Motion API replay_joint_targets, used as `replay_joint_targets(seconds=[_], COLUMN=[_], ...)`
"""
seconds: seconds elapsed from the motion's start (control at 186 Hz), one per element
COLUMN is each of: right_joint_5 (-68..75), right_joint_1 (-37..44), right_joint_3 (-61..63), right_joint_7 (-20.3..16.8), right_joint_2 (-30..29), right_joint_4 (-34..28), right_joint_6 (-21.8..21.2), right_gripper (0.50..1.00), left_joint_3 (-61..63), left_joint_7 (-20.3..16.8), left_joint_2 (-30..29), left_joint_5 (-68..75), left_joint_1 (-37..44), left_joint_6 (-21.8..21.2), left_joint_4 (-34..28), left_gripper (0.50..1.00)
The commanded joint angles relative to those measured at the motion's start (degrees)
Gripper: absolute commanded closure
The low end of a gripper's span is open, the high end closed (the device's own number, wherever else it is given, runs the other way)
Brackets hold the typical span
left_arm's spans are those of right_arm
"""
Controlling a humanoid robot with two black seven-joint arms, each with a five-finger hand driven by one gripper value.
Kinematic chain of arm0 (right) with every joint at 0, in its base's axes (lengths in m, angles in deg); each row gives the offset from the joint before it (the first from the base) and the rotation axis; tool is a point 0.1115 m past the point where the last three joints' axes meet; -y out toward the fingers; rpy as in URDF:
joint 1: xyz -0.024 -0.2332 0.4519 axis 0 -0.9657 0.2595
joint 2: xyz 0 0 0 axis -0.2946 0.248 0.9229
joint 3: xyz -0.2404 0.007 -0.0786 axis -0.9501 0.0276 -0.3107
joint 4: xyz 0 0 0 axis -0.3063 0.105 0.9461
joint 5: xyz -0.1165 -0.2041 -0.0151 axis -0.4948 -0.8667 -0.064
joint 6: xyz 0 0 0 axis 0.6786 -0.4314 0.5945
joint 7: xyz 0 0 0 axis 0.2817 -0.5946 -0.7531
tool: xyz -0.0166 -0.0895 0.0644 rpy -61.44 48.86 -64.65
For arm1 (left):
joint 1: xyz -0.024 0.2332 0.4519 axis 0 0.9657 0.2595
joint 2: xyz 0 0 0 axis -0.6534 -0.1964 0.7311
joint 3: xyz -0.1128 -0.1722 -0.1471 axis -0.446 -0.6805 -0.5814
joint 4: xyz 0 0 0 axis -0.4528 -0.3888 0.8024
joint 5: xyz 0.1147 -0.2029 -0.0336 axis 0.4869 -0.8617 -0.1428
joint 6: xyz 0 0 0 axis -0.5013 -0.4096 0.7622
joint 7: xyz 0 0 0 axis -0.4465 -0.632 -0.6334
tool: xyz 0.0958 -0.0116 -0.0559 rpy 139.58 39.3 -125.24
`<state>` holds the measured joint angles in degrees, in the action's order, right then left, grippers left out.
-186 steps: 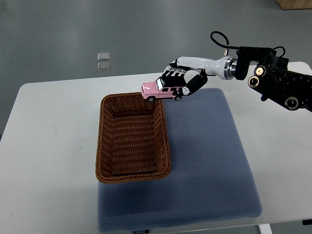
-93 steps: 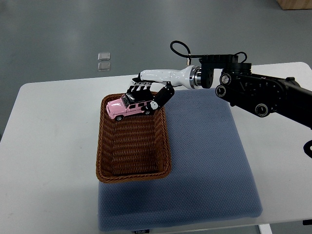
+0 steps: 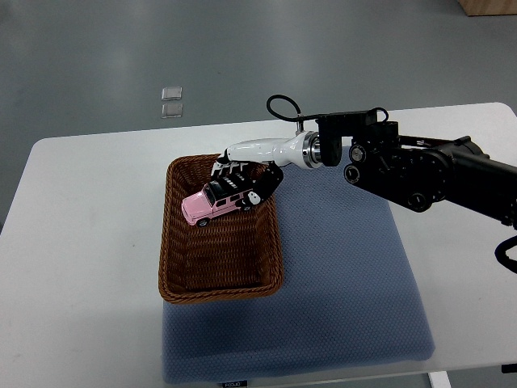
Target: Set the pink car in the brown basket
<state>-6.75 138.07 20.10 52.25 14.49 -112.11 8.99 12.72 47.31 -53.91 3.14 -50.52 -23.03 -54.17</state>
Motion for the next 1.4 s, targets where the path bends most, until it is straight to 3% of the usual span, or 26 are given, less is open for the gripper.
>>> replay_joint_targets(seconds=[0.0, 0.092, 0.237, 0.398, 0.549, 0.657, 0.942, 1.147, 1.394], right_joint_5=[0.1, 0.1, 0.8, 1.7, 7.5, 13.9, 40.0, 63.8, 88.9], right_joint_1=[-0.3, -0.3, -0.3, -0.6, -3.0, -3.6, -8.1, -10.6, -14.0], right_joint_3=[-0.6, -1.7, -1.6, 0.4, 5.6, 8.5, 14.8, 17.5, 19.8], right_joint_7=[0.0, 0.0, 0.1, 0.1, -0.1, -2.0, -9.2, -15.0, -16.5], right_joint_2=[-0.4, -0.6, -0.2, 0.6, 2.0, 3.4, 6.4, 6.4, 7.8], right_joint_4=[0.1, 0.1, 0.1, 0.3, 2.0, 2.9, 4.0, 8.5, 12.3], right_joint_6=[-0.1, 0.0, 1.2, 2.8, 1.8, 1.7, 0.4, -0.5, -0.6], right_gripper=[0.904, 0.834, 0.634, 0.621, 0.624, 0.621, 0.624, 0.624, 0.621], left_joint_3=[0.0, 0.0, 0.0, 0.0, 0.0, 0.0, 0.0, 0.0, 0.0], left_joint_7=[0.0, 0.0, 0.0, 0.0, 0.0, 0.0, 0.0, 0.0, 0.0], left_joint_2=[0.0, 0.0, 0.0, 0.0, 0.0, 0.0, 0.0, 0.0, 0.0], left_joint_5=[0.0, 0.0, 0.0, 0.0, 0.0, 0.0, 0.0, 0.0, 0.0], left_joint_1=[0.0, 0.0, 0.0, 0.0, 0.0, 0.0, 0.0, 0.0, 0.0], left_joint_6=[0.0, 0.0, 0.0, 0.0, 0.0, 0.0, 0.0, 0.0, 0.0], left_joint_4=[0.0, 0.0, 0.0, 0.0, 0.0, 0.0, -0.1, 0.0, -0.1], left_gripper=[0.500, 0.500, 0.500, 0.500, 0.500, 0.500, 0.500, 0.500, 0.500])
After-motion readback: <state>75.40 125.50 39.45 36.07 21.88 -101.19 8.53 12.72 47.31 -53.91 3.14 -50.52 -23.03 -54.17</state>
